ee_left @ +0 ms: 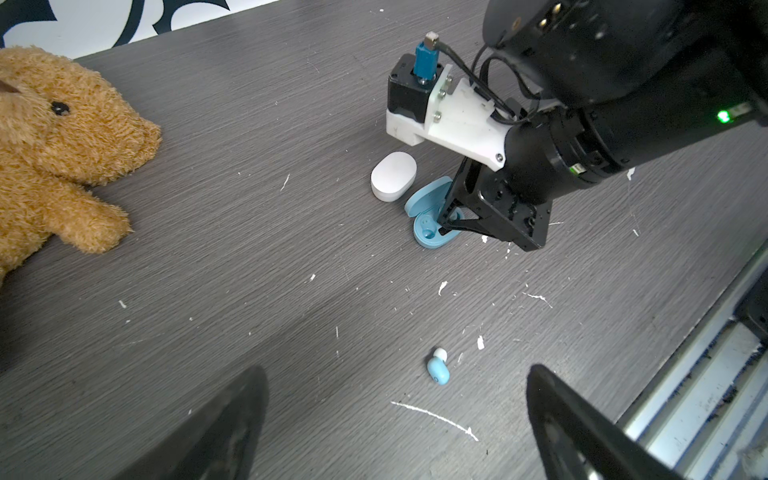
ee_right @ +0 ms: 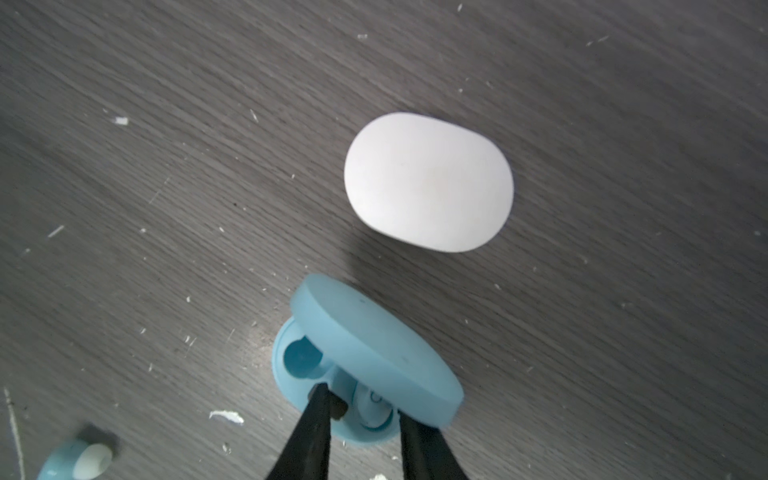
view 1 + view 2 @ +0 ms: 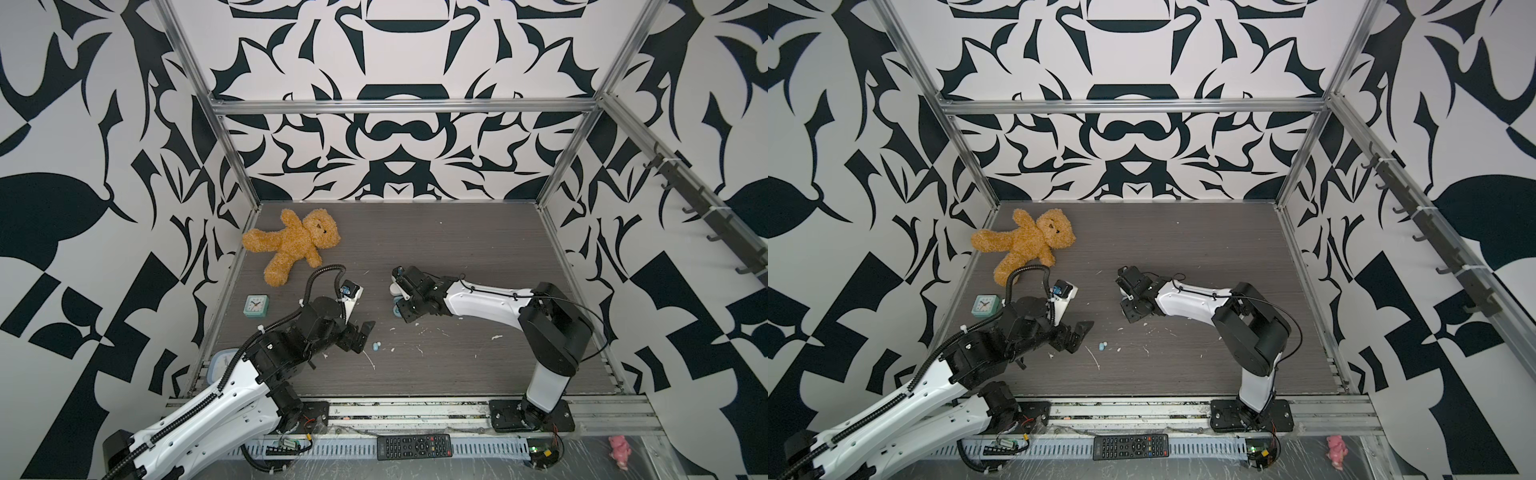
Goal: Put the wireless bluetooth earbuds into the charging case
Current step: 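Open the right gripper and lift it away from the case, then move the open right gripper down to the other light-blue earbud near the robot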
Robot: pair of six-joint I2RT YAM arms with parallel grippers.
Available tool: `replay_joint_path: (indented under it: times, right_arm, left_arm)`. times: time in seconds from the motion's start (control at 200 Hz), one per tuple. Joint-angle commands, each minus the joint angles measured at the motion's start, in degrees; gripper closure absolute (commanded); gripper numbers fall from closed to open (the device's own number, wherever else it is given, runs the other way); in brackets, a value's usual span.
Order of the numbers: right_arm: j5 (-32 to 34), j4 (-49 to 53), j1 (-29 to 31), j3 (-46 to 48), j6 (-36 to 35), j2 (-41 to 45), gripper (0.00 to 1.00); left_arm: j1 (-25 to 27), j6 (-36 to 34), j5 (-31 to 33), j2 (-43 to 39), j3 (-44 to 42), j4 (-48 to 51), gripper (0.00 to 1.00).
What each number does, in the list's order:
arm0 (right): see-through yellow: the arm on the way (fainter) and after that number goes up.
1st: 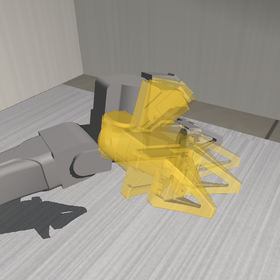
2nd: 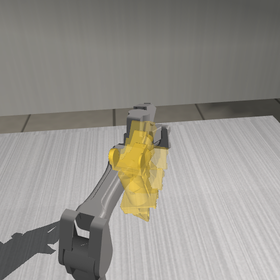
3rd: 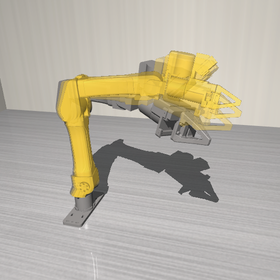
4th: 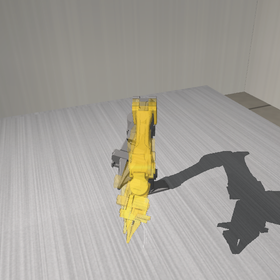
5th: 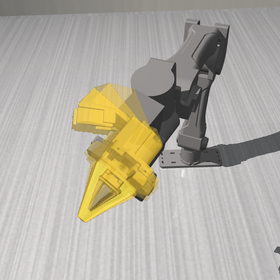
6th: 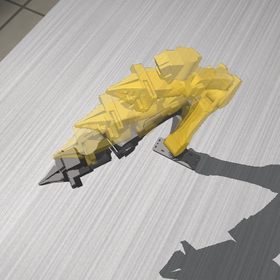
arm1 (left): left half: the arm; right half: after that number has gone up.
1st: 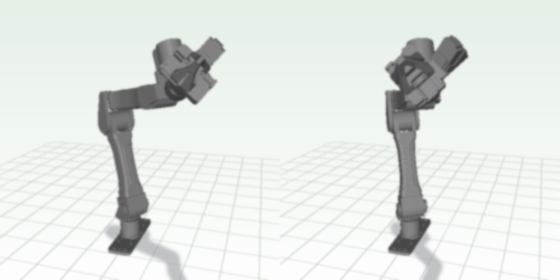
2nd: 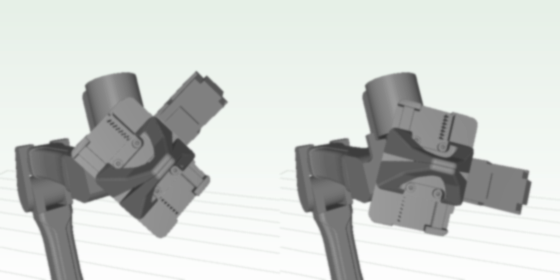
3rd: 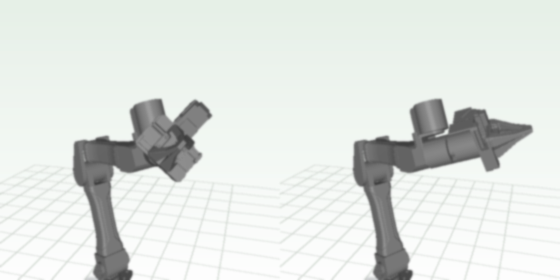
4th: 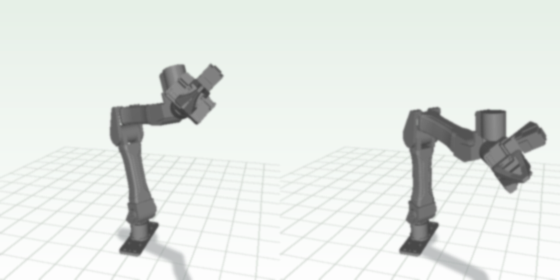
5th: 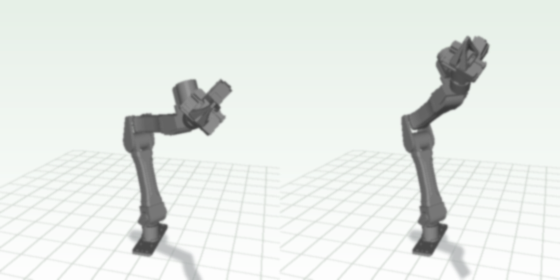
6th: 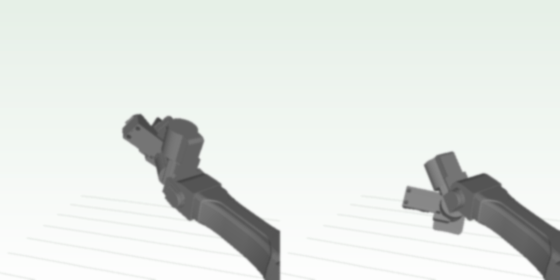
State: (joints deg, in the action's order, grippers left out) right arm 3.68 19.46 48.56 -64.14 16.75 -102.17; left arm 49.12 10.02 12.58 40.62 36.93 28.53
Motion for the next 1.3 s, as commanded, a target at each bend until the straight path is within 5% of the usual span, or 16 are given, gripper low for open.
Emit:
replay_joint_path:
  times: [0.0, 0.31, 0.725, 1.19, 1.295]
  right_arm:
    - [0.7, 0.7, -0.1, -1.7, 0.0, 3.3, 0.68]
    - [0.3, 1.9, -0.1, -1.3, 0.7, 6.2, 0.66]
    - [-8.0, -4.5, 0.8, 7.5, 13.5, 20.4, 0.46]
    - [-4.4, -8.3, 15.2, 10.3, 26.4, 17.4, 0.31]
    - [-7.1, -12.1, 16.8, 10.8, 28.1, 14.2, 0.28]
  left_arm:
    - [-0.3, -0.2, -0.4, -0.1, -0.6, 0.4, 0.01]
    - [-0.3, 0.0, -0.5, -0.3, -0.6, 0.3, 0.01]
    - [-0.3, 0.0, -1.0, -1.5, -0.3, 1.0, 0.01]
    - [-0.3, 10.3, 5.4, -6.5, 6.6, 14.1, 0.01]
    - [-0.3, 12.3, 11.5, -8.7, 6.2, 15.5, 0.01]
